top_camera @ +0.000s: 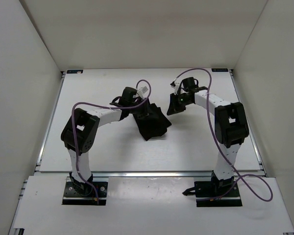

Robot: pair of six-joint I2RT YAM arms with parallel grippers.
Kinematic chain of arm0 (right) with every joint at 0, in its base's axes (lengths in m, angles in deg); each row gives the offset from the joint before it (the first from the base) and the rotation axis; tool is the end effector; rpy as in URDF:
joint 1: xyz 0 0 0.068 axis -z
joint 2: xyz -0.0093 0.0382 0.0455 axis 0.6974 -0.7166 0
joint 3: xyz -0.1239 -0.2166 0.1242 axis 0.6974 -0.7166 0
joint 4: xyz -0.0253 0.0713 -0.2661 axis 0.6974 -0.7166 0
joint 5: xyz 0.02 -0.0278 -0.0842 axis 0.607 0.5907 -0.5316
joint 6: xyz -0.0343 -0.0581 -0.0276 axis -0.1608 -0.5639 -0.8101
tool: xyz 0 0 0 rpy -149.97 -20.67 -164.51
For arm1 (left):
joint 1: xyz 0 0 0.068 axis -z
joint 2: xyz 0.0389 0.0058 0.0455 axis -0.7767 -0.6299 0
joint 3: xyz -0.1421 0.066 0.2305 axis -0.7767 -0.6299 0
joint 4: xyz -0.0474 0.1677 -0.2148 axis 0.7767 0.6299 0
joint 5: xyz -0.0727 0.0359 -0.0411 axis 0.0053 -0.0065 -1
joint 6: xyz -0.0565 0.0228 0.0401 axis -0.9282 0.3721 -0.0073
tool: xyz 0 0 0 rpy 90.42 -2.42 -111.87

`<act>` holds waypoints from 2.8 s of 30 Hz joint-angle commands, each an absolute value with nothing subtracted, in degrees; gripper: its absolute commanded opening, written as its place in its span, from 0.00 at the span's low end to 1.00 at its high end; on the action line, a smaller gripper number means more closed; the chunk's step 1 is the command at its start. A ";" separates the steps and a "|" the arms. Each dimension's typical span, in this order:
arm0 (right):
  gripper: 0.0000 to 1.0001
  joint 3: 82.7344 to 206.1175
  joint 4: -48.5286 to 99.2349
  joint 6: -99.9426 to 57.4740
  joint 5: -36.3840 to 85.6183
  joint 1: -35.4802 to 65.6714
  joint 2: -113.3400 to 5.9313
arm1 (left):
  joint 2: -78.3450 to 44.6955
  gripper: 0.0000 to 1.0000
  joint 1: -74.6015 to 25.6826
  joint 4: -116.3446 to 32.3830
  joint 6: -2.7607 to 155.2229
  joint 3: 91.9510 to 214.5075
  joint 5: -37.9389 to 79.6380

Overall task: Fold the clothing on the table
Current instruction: Fold the skirt

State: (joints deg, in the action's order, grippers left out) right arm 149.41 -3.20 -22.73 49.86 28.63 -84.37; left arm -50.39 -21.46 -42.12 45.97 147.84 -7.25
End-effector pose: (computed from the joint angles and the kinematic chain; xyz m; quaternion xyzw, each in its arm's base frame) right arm 0.4117 0.1490 0.1723 -0.1553 0.9168 0.3137 0.1922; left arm 0.3615 -0.2458 0.1591 0.0386 0.8701 -0.4640 0.1617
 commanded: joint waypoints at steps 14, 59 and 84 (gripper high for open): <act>0.00 144.99 1.43 -24.36 51.61 29.72 -87.50 | -46.62 0.99 -13.26 -31.28 49.84 149.70 2.99; 0.00 145.61 1.78 -24.45 53.54 29.37 -90.66 | -57.26 0.79 -23.62 -35.74 66.89 160.34 4.35; 0.00 144.99 2.57 -22.25 54.07 25.59 -91.01 | -61.30 0.00 -25.82 -44.09 57.49 163.42 8.98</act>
State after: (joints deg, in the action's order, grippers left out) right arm 145.08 1.87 -22.84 54.49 26.33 -90.03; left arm -61.62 -24.92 -42.66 59.21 161.61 5.73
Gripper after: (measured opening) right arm 0.001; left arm 0.128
